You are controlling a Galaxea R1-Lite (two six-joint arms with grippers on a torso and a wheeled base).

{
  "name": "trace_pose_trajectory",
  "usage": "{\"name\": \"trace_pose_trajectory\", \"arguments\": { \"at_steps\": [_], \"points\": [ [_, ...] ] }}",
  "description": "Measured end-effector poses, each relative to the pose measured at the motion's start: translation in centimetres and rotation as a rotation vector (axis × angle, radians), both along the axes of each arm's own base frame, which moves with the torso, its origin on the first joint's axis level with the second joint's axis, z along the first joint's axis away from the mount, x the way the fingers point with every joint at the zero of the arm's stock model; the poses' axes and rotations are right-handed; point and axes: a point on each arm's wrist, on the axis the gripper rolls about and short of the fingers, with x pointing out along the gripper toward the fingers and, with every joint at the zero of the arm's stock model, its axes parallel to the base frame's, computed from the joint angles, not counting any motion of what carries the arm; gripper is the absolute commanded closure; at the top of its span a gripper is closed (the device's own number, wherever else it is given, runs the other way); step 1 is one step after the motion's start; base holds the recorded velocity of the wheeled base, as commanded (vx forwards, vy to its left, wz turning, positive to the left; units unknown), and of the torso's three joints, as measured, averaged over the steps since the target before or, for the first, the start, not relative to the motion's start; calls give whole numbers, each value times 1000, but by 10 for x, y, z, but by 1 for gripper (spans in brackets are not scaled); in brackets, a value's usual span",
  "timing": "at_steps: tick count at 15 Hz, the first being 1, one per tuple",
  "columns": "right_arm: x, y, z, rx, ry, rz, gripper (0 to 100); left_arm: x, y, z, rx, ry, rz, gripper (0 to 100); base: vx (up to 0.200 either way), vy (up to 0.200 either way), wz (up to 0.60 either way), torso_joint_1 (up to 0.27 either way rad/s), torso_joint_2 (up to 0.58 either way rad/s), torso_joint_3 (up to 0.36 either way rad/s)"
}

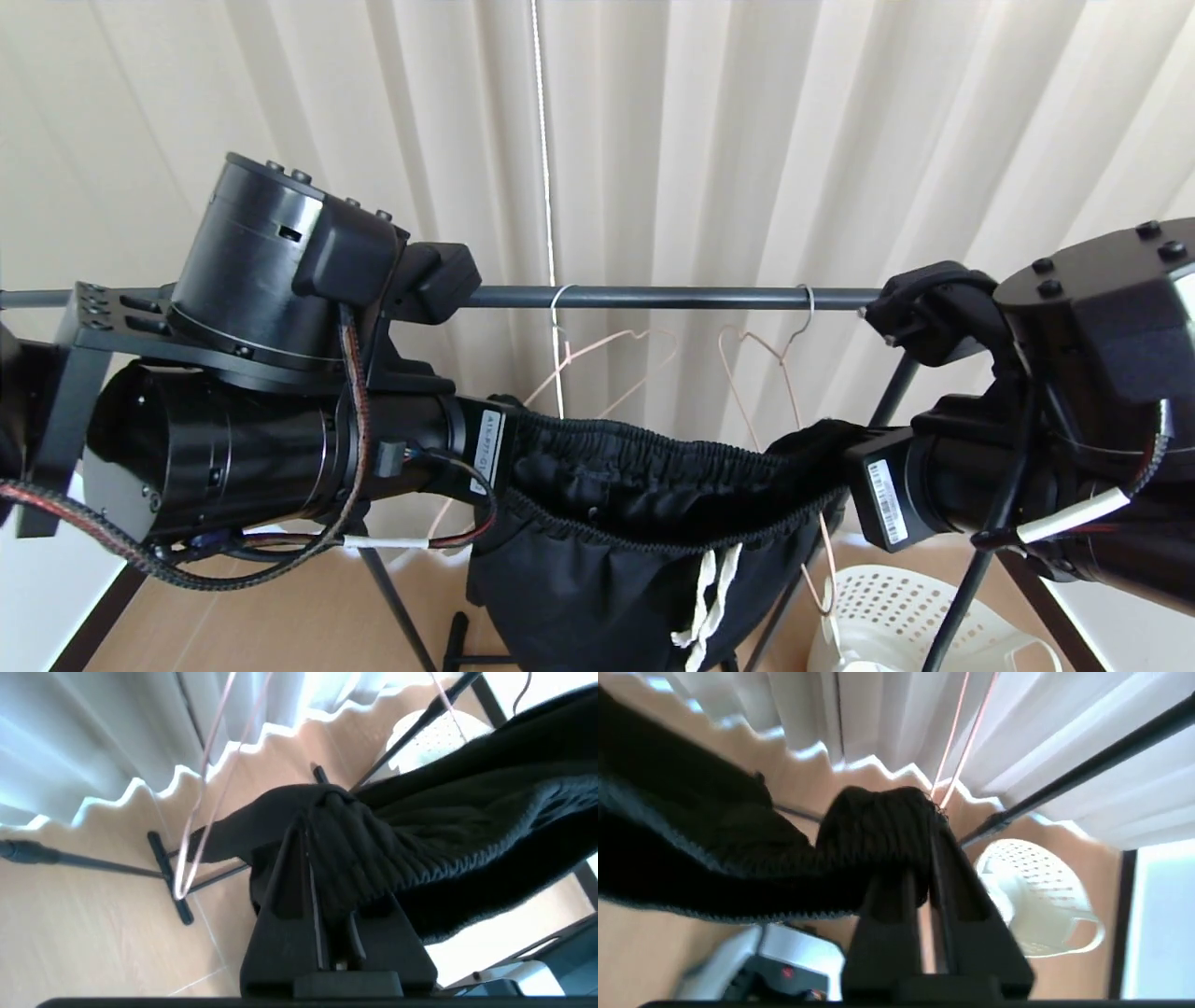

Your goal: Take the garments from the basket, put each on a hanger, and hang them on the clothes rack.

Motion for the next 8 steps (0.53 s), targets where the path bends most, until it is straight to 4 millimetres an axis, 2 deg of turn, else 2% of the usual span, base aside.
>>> {"name": "trace_pose_trajectory", "arguments": {
  "at_steps": [4,8],
  "points": [
    [-17,-11,-22,-167,61,203,0,-4,-10,12,-28,-32,-30,100,0,0,0,0,0,0],
    [-33,-21,-27,-116,95,446,0,-4,-11,12,-29,-35,-34,100,0,0,0,0,0,0]
  ]
}}
